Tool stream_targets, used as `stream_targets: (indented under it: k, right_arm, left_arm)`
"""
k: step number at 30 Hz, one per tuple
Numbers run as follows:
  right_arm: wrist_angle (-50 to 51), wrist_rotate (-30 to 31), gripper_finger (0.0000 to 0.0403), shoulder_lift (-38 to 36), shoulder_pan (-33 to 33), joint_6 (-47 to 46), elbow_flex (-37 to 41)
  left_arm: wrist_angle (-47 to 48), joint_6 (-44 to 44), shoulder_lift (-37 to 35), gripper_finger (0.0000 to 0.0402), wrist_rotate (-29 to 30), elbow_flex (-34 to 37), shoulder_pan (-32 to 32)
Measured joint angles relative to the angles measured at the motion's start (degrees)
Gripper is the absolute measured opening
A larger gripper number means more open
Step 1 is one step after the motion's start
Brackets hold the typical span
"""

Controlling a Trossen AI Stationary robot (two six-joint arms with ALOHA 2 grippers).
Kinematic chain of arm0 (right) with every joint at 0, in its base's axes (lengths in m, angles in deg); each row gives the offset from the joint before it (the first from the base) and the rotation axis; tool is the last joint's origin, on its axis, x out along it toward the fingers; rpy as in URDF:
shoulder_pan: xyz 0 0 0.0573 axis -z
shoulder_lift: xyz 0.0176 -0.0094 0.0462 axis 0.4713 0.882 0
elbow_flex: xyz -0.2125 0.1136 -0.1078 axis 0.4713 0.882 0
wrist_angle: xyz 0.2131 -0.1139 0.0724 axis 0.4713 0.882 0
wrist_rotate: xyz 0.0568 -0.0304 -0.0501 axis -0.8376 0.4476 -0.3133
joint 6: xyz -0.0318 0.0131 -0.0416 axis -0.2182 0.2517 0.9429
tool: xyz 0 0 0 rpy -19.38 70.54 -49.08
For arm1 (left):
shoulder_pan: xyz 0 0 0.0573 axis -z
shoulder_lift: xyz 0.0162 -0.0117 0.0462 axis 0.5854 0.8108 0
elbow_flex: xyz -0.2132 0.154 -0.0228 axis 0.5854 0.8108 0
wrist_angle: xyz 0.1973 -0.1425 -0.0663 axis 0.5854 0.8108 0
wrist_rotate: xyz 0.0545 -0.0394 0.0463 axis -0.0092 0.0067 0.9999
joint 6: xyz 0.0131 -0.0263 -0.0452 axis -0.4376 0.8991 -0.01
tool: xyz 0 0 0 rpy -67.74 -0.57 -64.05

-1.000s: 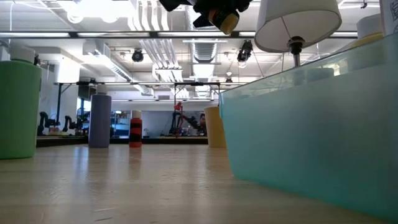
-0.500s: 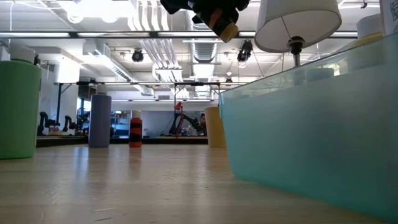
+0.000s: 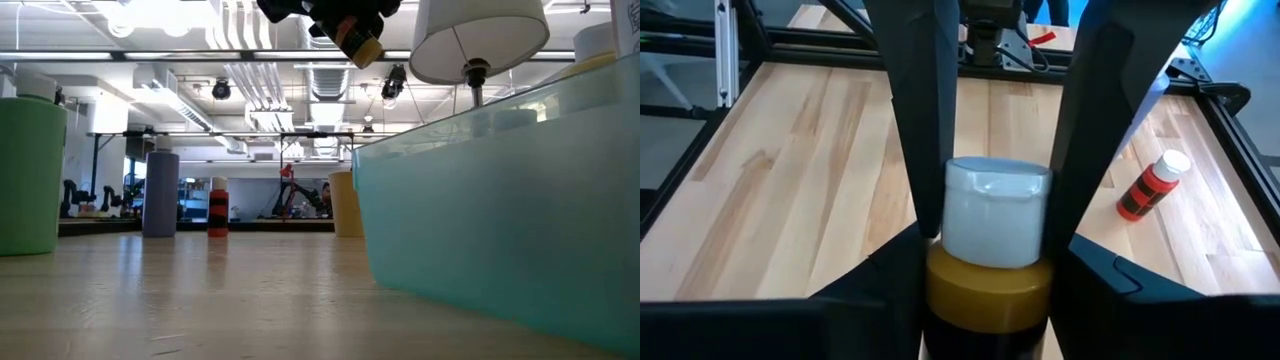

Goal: Pick & Place Paint Supplies
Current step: Put the light green into the green bin

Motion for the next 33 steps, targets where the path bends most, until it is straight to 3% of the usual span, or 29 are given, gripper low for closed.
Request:
stream_targets:
  k: [9,15,18,21,25,29,33]
  right_arm:
    - [0.90,0.15,0.0144,-0.09,0.02,1.62,-0.01]
    - [1.41,0.16,0.0142,-0.36,0.02,2.29,-0.13]
    - [4.75,0.15,0.0137,-1.16,0.01,2.37,0.17]
    - [6.56,0.15,0.0140,-2.96,0.00,1.91,0.17]
    - [6.14,0.17,0.0141,-5.33,-0.18,1.69,0.44]
    - [2.72,0.13,0.0139,-8.01,-1.35,2.08,1.69]
    - [-6.30,0.08,0.0141,-11.00,-2.65,3.03,5.90]
  left_arm:
    - [-0.04,0.82,-0.04,0.0148,1.84,-0.02,0.08]
    - [0.48,1.46,-0.83,0.0184,2.16,-0.12,0.07]
    - [5.36,1.47,-2.34,0.0209,5.39,-0.93,0.09]
    - [10.29,2.75,-3.95,0.0225,12.29,-1.86,0.07]
    - [9.94,6.43,-7.99,0.0231,17.08,1.05,0.03]
    - [-2.42,8.31,-13.00,0.0232,17.18,12.72,0.74]
    - [-25.68,7.90,-17.30,0.0232,16.19,28.96,1.26]
